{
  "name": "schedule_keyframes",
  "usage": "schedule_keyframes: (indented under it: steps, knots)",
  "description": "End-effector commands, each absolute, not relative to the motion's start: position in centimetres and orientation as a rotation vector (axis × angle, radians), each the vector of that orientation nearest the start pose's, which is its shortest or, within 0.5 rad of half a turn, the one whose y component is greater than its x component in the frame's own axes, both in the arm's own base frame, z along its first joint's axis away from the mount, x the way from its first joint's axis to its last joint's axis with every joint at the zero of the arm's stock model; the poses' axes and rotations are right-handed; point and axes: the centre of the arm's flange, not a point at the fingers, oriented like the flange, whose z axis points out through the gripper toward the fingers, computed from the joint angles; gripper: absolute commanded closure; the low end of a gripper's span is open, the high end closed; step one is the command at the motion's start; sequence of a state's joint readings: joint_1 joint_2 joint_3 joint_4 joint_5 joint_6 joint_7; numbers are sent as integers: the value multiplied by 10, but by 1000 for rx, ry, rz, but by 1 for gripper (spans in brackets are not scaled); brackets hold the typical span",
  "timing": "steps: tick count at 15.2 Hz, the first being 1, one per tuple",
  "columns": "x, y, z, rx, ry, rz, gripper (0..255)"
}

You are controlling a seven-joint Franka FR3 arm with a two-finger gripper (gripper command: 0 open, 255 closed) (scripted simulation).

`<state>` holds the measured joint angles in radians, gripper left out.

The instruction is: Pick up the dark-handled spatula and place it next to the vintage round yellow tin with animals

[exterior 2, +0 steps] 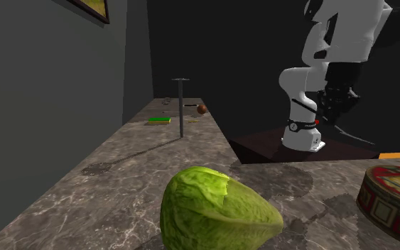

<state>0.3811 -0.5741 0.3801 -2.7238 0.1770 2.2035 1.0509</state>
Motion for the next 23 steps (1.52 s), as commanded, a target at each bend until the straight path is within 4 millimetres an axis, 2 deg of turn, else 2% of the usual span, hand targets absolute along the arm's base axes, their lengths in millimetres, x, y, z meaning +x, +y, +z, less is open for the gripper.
schedule_keyframes:
  steps: [1,11,12,23]
  knots:
    - [241,264,385,-3075,701,-102,255]
    - [135,343,385,-3075,701,-102,255]
    - [119,356,385,-3075,701,-102,255]
    - [119,356,327,-3075,701,-102,255]
